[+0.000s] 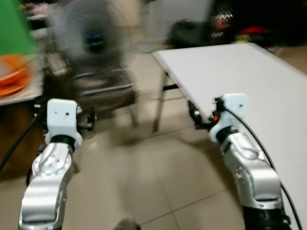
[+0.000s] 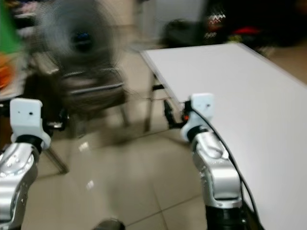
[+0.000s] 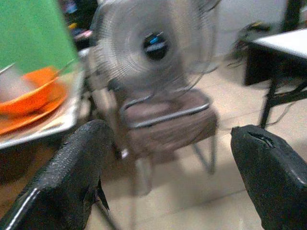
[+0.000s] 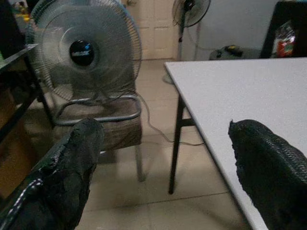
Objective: Setting the table
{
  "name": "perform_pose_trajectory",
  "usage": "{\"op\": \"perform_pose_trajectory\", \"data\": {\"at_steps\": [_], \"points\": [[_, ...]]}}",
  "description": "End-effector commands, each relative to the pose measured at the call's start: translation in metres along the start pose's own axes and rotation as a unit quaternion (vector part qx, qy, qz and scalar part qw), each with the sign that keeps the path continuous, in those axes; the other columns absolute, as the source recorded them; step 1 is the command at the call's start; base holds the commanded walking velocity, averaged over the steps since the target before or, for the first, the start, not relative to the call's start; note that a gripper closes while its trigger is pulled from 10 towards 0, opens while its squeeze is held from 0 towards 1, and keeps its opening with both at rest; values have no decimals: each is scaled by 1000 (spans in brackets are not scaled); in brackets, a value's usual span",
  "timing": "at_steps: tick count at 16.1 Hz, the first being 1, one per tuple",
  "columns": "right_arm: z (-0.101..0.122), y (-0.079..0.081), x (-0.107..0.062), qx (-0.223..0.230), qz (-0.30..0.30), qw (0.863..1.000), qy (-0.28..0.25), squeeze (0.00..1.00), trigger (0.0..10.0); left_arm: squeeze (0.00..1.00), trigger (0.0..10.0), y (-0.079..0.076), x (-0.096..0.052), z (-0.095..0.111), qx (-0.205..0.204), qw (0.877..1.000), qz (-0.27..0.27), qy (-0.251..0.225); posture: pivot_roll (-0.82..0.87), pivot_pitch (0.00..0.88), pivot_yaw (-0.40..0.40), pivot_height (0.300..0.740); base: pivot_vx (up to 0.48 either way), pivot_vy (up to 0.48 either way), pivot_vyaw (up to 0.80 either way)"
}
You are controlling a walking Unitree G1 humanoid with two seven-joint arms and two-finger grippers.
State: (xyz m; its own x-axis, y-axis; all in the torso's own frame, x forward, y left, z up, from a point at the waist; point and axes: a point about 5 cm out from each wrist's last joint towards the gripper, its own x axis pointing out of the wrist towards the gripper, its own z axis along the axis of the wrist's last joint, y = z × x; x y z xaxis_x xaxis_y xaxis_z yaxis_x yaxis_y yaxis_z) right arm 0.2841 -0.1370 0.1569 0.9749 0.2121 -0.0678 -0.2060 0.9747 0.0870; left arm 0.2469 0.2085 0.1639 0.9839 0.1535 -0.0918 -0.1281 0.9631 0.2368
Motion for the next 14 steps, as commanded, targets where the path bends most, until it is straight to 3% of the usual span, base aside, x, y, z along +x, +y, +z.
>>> {"op": "perform_pose_trajectory", "data": {"at_steps": [1,2,4,11,14], "points": [[3,2,2,8,4,1000,-5,1000,10000,0,10000,2,0,7,5,1000,7,-11,148,0,-67,740,0,401,800],[3,3,2,9,6,1000,-6,1000,10000,0,10000,3,0,7,5,1000,8,-10,151,0,-67,740,0,412,800],[5,3,4,24,-3,1000,-14,1000,10000,0,10000,4,-1,6,7,1000,12,-9,159,0,-70,740,0,426,0],[2,6,4,15,-5,1000,-18,1000,10000,0,10000,6,-1,6,17,1000,6,-6,171,0,-41,740,0,423,0],[-5,7,2,23,-3,1000,-9,1000,10000,0,10000,4,-2,10,7,1000,0,-15,183,0,-46,740,0,0,0]]}}
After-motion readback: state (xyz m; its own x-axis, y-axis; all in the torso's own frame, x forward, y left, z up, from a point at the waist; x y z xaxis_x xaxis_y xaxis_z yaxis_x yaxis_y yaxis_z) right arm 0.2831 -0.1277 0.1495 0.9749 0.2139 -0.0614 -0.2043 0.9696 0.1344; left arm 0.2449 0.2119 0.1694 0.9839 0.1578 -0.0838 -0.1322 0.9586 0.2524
